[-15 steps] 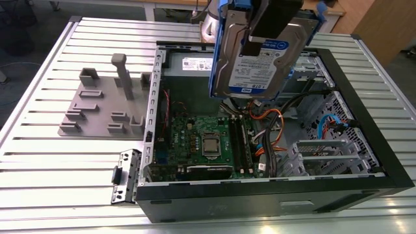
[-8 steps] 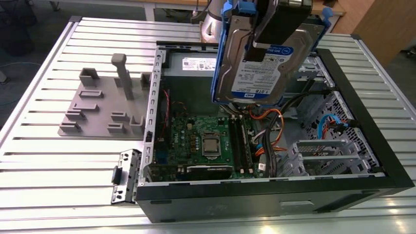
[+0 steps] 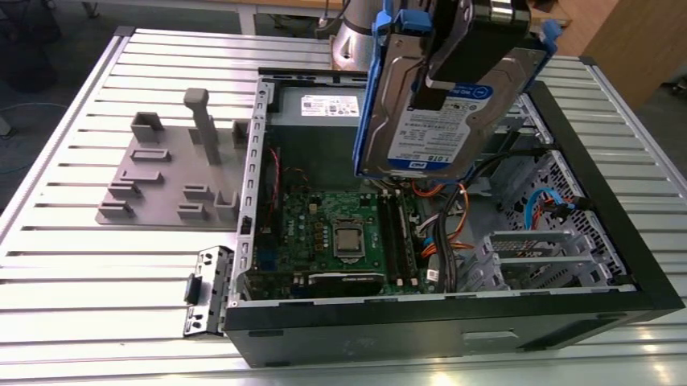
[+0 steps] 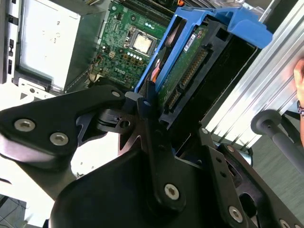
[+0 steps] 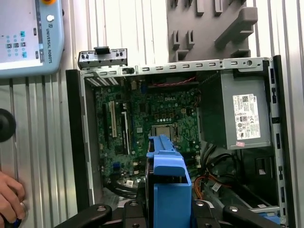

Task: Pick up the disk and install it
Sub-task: 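Pick up the disk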

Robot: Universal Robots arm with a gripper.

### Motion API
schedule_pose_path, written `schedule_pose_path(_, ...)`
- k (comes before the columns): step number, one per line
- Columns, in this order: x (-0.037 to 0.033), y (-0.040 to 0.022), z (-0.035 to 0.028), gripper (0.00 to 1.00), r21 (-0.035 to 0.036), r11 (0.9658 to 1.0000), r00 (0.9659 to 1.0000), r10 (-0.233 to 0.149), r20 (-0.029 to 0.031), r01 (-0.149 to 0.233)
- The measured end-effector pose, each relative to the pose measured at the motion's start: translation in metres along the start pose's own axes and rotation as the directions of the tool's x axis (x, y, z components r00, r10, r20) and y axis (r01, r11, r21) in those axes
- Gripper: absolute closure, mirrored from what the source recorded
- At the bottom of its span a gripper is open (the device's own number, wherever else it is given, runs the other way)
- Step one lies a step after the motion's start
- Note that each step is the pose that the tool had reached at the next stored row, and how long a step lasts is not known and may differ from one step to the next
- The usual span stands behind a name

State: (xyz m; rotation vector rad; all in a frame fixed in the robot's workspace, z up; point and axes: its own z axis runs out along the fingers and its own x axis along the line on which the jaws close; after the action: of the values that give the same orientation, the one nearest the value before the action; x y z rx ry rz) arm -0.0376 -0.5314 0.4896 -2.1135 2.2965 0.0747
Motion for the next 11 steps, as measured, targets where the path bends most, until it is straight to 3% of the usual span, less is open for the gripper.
schedule_pose_path(11, 0.0098, -0.0059, -0.0002, 0.64, 0.0000, 1.0000, 1.0000, 0.000, -0.0001, 0.000)
